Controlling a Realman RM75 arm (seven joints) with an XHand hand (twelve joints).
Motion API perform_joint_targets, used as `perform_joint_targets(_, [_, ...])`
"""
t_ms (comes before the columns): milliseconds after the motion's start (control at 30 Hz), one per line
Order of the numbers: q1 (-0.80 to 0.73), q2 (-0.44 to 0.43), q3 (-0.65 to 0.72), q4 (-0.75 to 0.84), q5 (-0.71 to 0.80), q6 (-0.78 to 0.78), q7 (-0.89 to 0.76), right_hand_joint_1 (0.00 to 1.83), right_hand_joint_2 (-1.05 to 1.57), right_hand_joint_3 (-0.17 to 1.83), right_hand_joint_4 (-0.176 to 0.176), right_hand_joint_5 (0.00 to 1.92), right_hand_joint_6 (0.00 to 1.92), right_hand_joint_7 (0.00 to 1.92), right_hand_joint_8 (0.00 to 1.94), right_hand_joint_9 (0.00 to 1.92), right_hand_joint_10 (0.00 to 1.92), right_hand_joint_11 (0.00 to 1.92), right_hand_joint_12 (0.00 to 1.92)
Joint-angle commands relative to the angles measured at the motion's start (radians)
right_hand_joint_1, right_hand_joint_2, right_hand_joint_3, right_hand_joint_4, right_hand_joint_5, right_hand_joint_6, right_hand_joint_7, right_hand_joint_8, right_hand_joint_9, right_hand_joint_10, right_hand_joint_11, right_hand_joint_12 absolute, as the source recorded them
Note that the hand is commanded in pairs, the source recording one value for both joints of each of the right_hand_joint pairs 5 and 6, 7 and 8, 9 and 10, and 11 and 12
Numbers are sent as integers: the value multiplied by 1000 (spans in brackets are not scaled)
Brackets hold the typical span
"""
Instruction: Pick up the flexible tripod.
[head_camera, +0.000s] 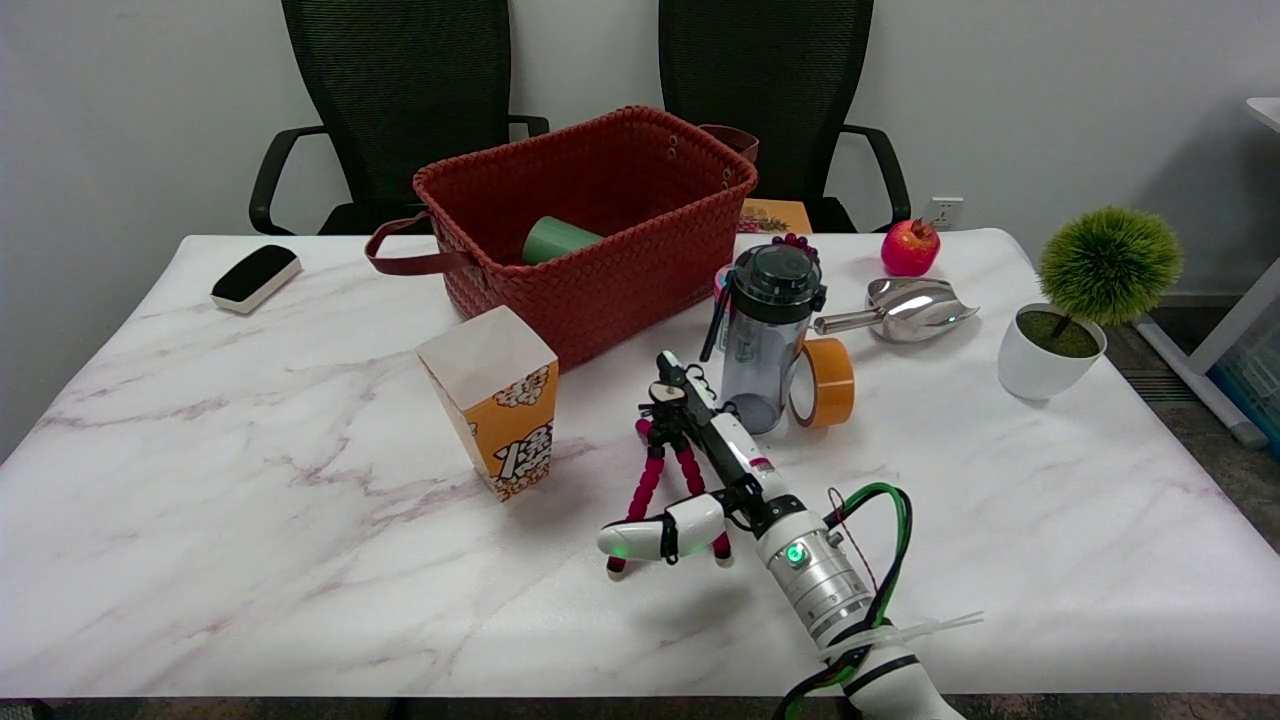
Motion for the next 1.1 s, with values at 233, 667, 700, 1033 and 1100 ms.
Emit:
perform_joint_targets(233, [24, -29, 4, -17, -3, -50, -2, 1046, -32, 461, 0, 0, 0, 0, 0, 0, 0, 282, 282])
perform_joint_targets(667, [24, -38, 15, -35, -2, -48, 4, 1066, 82, 312, 0, 54, 54, 134, 134, 0, 0, 533, 533])
perform_joint_targets(700, [25, -39, 16, -36, -2, -48, 4, 1065, 91, 302, 0, 56, 56, 178, 178, 0, 0, 627, 627])
perform_joint_targets(1033, [26, -39, 26, -36, -2, -46, 5, 1112, 231, 191, 0, 182, 182, 740, 740, 107, 107, 1262, 1262])
perform_joint_targets(1100, [26, -39, 27, -36, -2, -46, 5, 1107, 265, 185, 0, 198, 198, 808, 808, 156, 156, 1331, 1331])
